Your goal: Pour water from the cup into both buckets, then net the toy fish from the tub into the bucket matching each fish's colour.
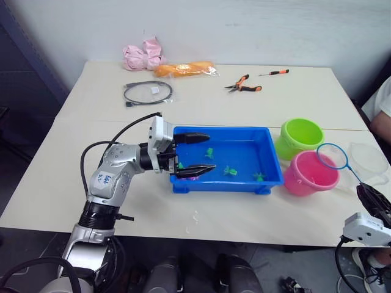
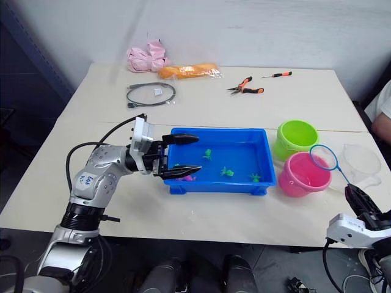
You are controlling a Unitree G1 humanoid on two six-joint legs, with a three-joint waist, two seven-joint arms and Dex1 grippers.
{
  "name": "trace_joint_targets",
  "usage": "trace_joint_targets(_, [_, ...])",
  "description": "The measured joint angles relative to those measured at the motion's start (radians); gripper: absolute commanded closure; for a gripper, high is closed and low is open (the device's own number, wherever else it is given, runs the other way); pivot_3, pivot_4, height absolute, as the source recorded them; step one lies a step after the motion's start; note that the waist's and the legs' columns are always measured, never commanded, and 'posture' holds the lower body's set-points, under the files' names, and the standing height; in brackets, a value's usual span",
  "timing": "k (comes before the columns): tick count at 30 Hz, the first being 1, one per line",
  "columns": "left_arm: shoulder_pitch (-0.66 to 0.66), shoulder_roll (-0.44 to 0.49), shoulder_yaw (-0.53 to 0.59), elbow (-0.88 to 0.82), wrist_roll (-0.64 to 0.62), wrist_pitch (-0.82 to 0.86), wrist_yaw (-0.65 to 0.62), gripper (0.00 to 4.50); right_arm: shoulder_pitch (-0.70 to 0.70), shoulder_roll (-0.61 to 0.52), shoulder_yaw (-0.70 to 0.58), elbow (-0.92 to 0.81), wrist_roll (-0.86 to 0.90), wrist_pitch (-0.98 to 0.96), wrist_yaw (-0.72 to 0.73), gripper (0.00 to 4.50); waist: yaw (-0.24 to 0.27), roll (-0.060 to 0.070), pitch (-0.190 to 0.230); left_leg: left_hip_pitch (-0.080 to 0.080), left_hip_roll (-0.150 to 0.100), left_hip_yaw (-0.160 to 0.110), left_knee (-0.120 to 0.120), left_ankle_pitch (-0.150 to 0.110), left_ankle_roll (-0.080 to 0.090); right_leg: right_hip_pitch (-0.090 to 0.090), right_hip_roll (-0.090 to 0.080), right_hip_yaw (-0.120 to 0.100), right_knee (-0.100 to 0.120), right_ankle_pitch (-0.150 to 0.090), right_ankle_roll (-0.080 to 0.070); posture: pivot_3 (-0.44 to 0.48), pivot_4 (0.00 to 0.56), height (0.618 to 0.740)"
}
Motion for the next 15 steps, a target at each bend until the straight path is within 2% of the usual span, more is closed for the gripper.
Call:
trace_joint_targets(5, [0.027,0.050,0.017,0.000,0.000,-0.007,-0.019,0.03,-0.036,-0.035,0.002,-0.135,0.486,0.153,0.219,4.50,-0.011,0.000,0.000,0.001,0.002,0.000,0.000,0.000,0.000,0.000,0.001,0.000,0.001,0.000,0.000,0.000,0.150,0.740])
trace_joint_targets(8, [0.053,0.113,0.059,0.009,-0.001,-0.018,-0.037,0.03,-0.081,-0.113,0.015,-0.237,0.819,0.339,0.379,4.50,-0.022,0.000,0.000,0.002,0.003,0.000,0.000,0.000,0.000,0.000,0.000,0.000,0.002,0.000,-0.001,0.000,0.150,0.740])
trace_joint_targets(10, [0.060,0.140,0.088,0.026,-0.001,-0.026,-0.042,0.03,-0.105,-0.167,0.019,-0.282,0.958,0.437,0.456,4.50,-0.020,0.000,0.000,0.001,0.003,-0.002,0.001,0.000,0.001,0.001,0.000,-0.002,0.001,0.000,-0.001,0.000,0.150,0.740])
trace_joint_targets(11, [0.075,0.164,0.107,0.031,-0.001,-0.037,-0.043,0.03,-0.128,-0.228,0.042,-0.313,1.052,0.549,0.506,4.50,-0.018,0.000,0.000,0.001,0.003,-0.002,0.001,-0.001,0.002,0.001,-0.001,-0.002,0.001,0.000,-0.001,0.000,0.150,0.740])
trace_joint_targets(15, [0.125,0.206,0.142,0.038,0.007,-0.064,-0.038,0.03,-0.236,-0.348,0.152,-0.362,1.171,0.804,0.553,4.50,-0.009,0.000,0.000,0.000,0.002,-0.002,0.001,-0.002,0.003,0.000,-0.003,-0.003,0.000,0.000,-0.001,0.000,0.150,0.740])
